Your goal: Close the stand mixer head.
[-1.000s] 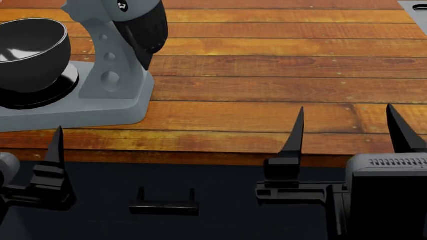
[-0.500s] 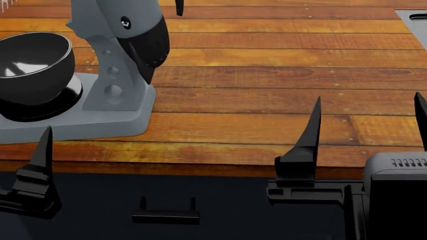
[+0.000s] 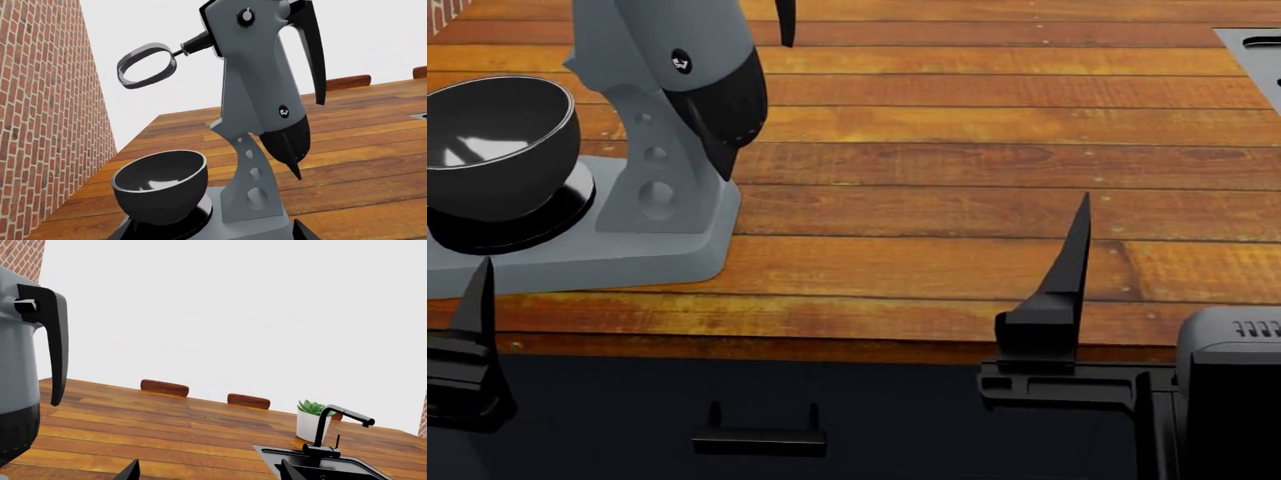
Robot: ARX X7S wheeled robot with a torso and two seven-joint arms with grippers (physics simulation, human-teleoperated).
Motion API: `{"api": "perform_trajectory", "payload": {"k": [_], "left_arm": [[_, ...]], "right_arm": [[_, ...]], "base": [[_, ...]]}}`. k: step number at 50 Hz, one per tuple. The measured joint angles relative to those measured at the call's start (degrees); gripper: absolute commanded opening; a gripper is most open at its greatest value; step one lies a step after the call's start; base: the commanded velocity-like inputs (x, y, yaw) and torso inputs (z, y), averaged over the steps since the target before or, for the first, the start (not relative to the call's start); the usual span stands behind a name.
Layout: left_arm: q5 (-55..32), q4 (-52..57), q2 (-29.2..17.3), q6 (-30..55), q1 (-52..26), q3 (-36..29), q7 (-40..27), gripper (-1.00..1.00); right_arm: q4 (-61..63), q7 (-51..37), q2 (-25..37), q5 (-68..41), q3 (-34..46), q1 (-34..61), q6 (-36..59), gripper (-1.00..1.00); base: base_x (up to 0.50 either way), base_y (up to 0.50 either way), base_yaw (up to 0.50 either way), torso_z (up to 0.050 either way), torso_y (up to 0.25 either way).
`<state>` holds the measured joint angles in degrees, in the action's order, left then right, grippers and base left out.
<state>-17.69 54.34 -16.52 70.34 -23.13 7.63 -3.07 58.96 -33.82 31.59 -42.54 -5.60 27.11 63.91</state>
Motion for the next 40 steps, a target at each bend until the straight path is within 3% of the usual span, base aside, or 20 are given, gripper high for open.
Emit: {"api": "perform_trajectory", "payload": {"k": [27,40], "left_arm": [[-6.7,3.8,-1.2,10.3,-3.9,8.2,-2.3,1.0],[-18.4,4.6,-4.3,12.4,-5.0,12.0,-9.7,1.0]], "right_arm": [[0.6,-4.4,5.0,-3.4,1.3,-0.2,-5.4,1.0],[0.3,-6.0,6.1,-5.3,1.5,-0.2,-6.8,1.0]], "base": [[0.41,0.18,0.0,0.0,0.0],[0.01,0.4,0.0,0.0,0.0]]}}
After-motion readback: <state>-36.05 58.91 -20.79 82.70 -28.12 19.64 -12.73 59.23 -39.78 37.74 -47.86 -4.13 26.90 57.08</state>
